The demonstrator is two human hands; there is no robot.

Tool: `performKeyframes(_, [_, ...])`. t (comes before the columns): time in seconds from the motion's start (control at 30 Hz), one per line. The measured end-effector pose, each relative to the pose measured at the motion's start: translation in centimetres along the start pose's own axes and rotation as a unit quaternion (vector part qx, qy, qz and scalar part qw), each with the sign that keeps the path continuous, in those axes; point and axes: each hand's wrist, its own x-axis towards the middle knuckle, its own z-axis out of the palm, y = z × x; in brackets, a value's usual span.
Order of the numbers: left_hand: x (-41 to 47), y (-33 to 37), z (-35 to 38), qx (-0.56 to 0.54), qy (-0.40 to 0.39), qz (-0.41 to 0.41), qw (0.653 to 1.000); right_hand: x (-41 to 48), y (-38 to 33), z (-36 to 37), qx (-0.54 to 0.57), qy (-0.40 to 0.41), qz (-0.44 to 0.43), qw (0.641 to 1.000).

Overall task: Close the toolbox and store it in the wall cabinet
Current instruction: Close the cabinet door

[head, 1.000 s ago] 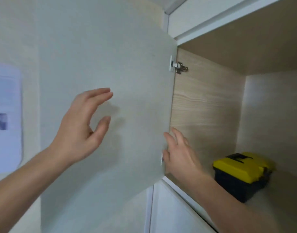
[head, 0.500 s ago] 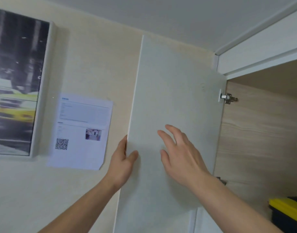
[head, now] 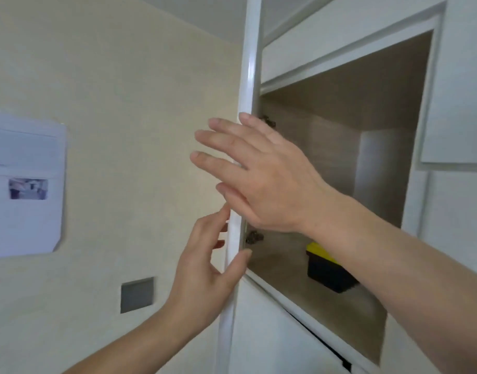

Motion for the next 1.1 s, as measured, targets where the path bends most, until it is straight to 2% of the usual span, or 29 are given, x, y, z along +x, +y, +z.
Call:
performKeyframes(0.13, [-0.3, 1.7, 6.0, -0.02, -0.061, 0.006, 0.998, -5.0, 3.8, -2.2, -0.073, -0.154, 0.017, 0.985])
performKeyframes(0.33, [-0.6, 0.4, 12.6, 0.067, -0.177, 0.111, 0.976, -11.3, 8.3, -4.5, -0.144, -0.258, 0.034, 0.955])
performKeyframes(0.43, [-0.2, -0.5, 15.5, 0.081, -0.215, 0.153, 0.961, -13.6, 10.1, -4.9, -0.167, -0.28, 0.033, 0.945])
performKeyframes(0.6, [0.8, -1.3, 19.5, 0.097, -0.236, 0.215, 0.943, -16.5, 11.8, -4.9, -0.191, -0.299, 0.057, 0.933])
performKeyframes(0.83, [1.8, -1.4, 23.4, 0.105, -0.276, 0.21, 0.932, -18.3, 13.4, -4.6, -0.225, -0.36, 0.092, 0.901])
performKeyframes(1.1, [2.0, -1.7, 24.2, 0.095, -0.261, 0.206, 0.938, -18.5, 13.1, -3.6, -0.235, -0.381, 0.12, 0.886])
